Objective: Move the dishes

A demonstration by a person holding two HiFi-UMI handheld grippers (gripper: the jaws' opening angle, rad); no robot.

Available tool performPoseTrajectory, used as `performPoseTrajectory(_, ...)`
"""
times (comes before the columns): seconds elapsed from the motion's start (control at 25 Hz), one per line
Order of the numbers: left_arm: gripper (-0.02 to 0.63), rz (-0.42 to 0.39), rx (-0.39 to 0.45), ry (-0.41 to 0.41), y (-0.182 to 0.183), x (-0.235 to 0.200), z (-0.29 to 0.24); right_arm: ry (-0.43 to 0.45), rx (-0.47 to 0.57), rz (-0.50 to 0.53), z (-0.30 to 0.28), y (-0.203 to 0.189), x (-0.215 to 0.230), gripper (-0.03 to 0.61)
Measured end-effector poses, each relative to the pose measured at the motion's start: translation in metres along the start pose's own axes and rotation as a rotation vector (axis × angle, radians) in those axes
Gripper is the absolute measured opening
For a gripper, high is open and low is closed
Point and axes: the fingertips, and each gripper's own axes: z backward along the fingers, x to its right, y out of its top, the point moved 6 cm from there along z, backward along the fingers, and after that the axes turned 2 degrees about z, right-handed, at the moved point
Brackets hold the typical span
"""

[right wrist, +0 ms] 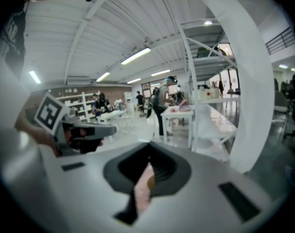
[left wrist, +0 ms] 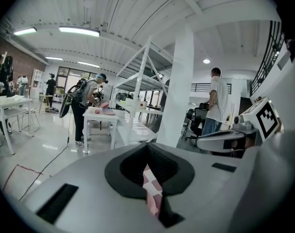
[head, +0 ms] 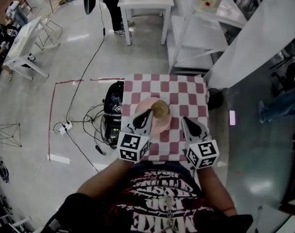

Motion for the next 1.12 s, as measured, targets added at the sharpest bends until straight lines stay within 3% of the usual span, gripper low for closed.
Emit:
performPoseTrajectory(0.4, 0.029, -0.006, 0.018, -0.027, 0.002, -0.006, 0.007, -0.049, 0.008, 0.002, 0.008, 0.002, -0.006, 0.034)
performPoseTrajectory(1.12, 0.029, 0.002, 0.025, 0.002, 0.004, 0.000, 0.008, -0.019, 0.010, 0.026, 0.007, 0.009, 0.001, 0.034)
